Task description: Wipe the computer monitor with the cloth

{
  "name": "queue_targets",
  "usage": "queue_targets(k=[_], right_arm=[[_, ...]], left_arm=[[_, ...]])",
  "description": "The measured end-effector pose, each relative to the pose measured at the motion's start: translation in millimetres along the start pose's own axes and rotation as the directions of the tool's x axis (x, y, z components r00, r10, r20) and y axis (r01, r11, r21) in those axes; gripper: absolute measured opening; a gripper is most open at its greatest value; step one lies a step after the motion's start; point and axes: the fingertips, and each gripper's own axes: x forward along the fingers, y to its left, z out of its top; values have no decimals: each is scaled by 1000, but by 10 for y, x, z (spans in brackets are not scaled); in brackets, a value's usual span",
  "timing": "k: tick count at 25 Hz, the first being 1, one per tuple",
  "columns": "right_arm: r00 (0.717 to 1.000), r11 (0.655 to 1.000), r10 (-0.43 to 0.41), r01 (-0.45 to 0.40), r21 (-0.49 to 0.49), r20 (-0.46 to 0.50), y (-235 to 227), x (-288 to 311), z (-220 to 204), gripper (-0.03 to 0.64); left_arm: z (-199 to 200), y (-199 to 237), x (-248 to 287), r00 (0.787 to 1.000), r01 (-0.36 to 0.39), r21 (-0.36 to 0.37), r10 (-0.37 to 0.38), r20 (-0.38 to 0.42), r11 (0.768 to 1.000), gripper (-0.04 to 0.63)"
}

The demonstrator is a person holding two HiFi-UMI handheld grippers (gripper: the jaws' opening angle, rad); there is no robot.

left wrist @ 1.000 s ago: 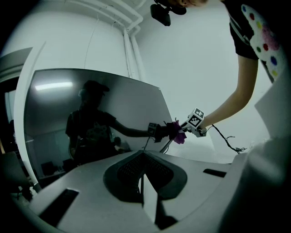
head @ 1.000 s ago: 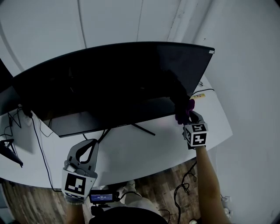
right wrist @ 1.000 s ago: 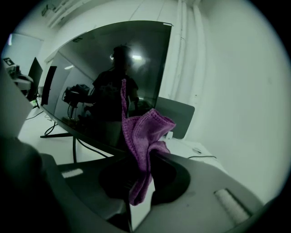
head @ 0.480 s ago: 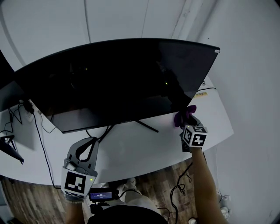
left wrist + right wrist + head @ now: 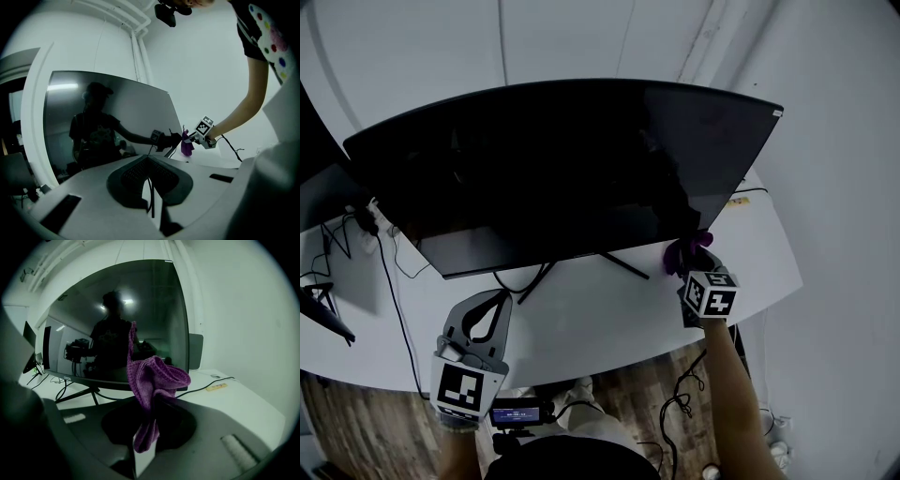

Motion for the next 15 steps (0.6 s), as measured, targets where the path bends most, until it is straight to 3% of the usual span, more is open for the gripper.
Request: queue_targets(k=[15], right_arm=[[998,998,55,-55,-8,-18,646,12,-12,60]], left_arm=[[-124,260,-254,1000,-11,11,11,2,1000,5]])
